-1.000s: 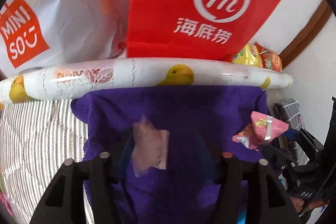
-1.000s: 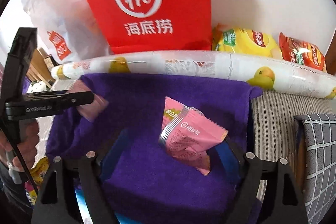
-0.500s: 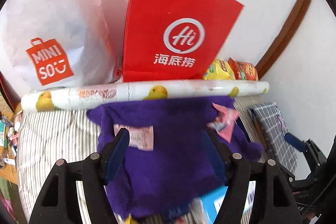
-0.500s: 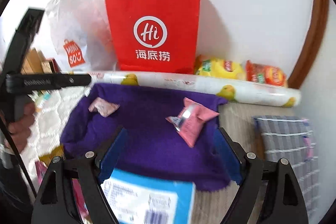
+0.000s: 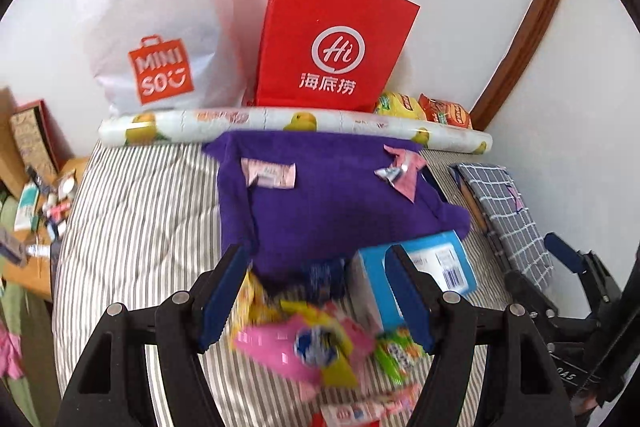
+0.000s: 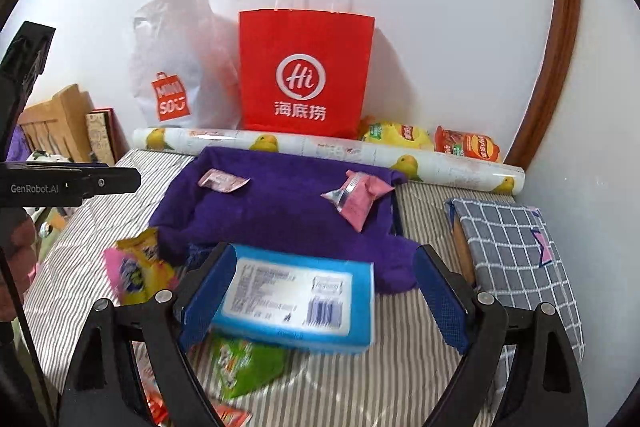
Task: Organize snacks
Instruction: 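Move both open tools back toward the snack pile, then grasp the green snack bag with the right tool while the left grasps the purple-pink chip bag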
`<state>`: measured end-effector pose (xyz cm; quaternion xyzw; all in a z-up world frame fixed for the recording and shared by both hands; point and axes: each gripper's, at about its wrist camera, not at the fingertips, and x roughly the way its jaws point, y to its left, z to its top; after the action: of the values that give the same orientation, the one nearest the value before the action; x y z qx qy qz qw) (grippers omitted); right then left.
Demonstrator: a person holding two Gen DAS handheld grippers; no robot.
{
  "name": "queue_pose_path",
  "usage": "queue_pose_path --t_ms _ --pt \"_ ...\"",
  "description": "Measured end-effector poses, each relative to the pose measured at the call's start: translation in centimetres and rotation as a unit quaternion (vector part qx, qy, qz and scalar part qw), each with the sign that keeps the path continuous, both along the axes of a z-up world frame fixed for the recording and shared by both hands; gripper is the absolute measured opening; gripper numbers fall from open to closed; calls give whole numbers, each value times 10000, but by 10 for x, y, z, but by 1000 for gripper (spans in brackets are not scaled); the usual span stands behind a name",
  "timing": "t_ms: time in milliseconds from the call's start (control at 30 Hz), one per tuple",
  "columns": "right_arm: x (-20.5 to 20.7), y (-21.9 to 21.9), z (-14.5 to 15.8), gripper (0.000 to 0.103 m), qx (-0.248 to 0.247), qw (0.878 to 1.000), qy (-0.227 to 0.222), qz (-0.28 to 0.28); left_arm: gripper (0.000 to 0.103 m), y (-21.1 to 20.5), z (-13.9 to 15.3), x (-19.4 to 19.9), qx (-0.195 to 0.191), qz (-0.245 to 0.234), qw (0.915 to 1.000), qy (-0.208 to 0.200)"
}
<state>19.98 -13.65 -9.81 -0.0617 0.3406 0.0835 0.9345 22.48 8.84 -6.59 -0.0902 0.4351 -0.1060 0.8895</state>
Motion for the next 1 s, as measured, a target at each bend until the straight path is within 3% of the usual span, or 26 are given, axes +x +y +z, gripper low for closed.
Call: queue_pose_path --t_ms 133,333,467,767,900,1000 --pt "-22 3 -8 89 61 9998 158 100 70 7 -6 -25 -12 128 9999 38" --pt "-43 -4 -34 89 664 9959 607 129 70 19 -23 -56 77 295 9994 139" --pt "-49 -3 -61 89 819 9925 898 106 76 30 -40 -73 -31 438 9988 204" --pt "-34 10 -114 89 1050 9863 1250 242 77 45 -91 -89 -211 588 9965 554" --pt "-21 15 -130 88 1287 9813 1410 248 77 48 -98 -90 -112 624 9963 572" --pt "-12 19 -141 80 1306 9797 1510 204 77 50 -96 -90 -182 614 9966 513"
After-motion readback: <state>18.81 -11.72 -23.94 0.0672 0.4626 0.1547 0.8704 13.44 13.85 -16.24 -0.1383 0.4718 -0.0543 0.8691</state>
